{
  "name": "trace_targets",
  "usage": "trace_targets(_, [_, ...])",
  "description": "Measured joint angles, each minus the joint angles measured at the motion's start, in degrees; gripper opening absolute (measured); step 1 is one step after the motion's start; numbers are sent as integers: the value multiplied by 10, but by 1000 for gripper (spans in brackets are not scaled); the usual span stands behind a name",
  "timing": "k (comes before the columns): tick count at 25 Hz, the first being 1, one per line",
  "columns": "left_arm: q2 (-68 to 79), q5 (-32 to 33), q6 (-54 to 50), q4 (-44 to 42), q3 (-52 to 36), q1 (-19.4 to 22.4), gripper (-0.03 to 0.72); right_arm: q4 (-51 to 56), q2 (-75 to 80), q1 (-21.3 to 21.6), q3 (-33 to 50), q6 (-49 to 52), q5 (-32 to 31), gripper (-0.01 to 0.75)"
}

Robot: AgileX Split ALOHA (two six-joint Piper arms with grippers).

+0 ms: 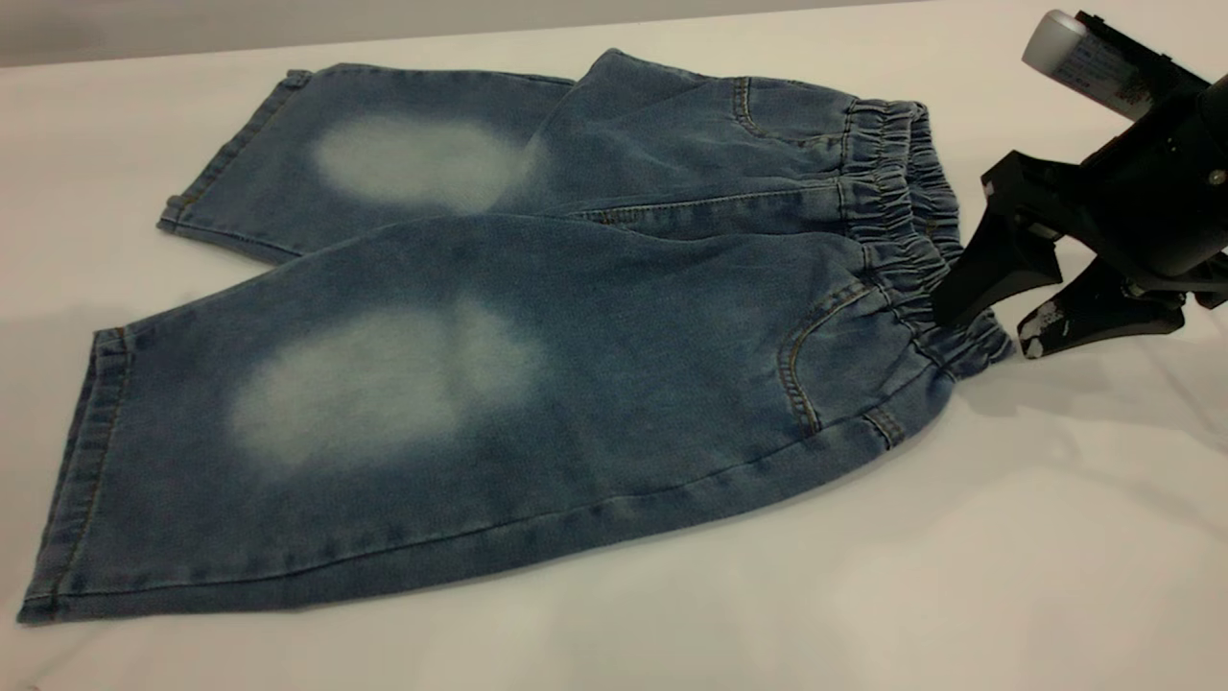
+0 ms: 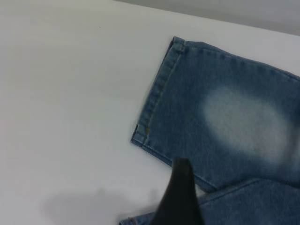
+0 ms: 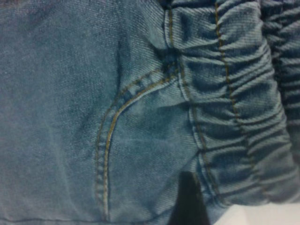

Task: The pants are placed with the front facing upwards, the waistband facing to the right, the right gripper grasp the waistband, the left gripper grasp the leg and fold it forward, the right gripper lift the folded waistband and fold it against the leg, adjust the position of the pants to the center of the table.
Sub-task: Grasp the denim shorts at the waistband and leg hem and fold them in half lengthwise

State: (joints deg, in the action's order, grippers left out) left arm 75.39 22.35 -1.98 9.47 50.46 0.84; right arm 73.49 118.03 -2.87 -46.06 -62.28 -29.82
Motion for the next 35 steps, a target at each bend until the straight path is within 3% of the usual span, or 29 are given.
trace_targets(8, [0, -2, 3, -3, 0, 0, 557, 12, 22, 0, 0, -5, -8, 455])
trace_targets(20, [0, -5, 3, -3, 0, 0, 557, 152, 45, 0, 0, -145, -92, 455])
trace_targets(31, [0, -5, 2, -3, 0, 0, 557, 153, 45, 0, -1, -161, -107, 455])
trace_targets(35, [0, -5, 2, -3, 0, 0, 557, 153, 45, 0, -1, -158, -107, 420])
